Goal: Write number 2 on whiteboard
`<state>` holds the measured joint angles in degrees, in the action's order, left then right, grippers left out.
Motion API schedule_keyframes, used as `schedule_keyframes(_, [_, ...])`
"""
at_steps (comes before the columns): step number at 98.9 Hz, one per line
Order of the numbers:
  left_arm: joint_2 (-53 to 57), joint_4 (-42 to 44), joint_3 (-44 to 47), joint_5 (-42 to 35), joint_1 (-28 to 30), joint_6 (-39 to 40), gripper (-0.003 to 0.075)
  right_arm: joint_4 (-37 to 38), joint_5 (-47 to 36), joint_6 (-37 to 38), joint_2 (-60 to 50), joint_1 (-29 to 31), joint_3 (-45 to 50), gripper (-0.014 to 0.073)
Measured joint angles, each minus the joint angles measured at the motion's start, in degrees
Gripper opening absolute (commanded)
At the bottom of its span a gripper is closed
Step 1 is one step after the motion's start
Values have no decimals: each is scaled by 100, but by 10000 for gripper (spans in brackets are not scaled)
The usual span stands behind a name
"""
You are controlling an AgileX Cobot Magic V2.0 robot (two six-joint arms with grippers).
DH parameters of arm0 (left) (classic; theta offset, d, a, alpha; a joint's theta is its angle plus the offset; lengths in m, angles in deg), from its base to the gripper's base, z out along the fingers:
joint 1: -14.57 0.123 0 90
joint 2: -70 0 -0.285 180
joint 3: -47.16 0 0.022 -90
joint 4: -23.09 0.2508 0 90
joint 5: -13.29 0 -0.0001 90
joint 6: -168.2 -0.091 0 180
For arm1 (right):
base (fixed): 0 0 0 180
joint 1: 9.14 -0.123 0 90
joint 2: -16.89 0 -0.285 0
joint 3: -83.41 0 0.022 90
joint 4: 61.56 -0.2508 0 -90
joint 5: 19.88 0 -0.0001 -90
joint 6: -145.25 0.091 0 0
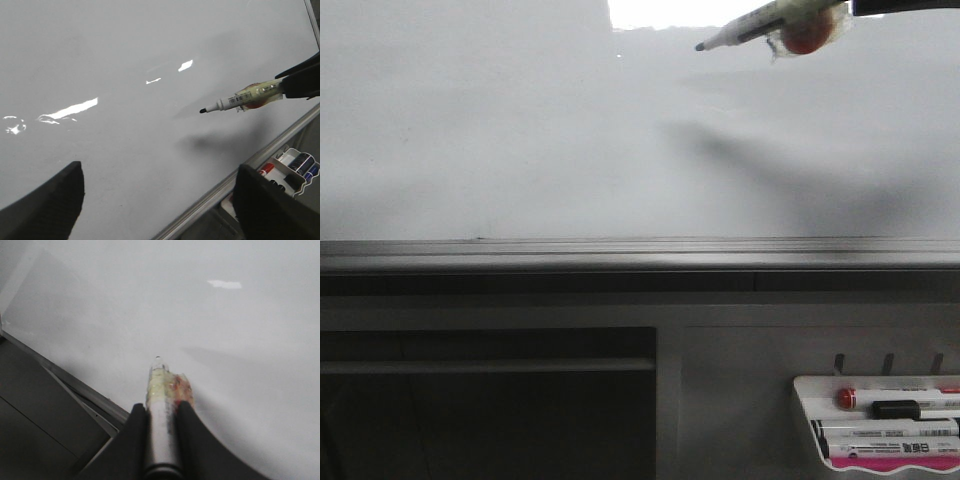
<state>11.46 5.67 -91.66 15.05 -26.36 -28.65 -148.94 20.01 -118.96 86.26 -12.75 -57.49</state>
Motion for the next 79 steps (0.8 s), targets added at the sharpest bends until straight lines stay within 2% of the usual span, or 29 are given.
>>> schedule_keyframes(27, [0, -60, 0, -254, 10, 0, 565, -100, -595, -225, 650, -581, -361, -57])
schedule_keyframes(79, [0, -60, 2, -290, 10, 10, 565, -256, -977, -292, 892, -713, -501, -57])
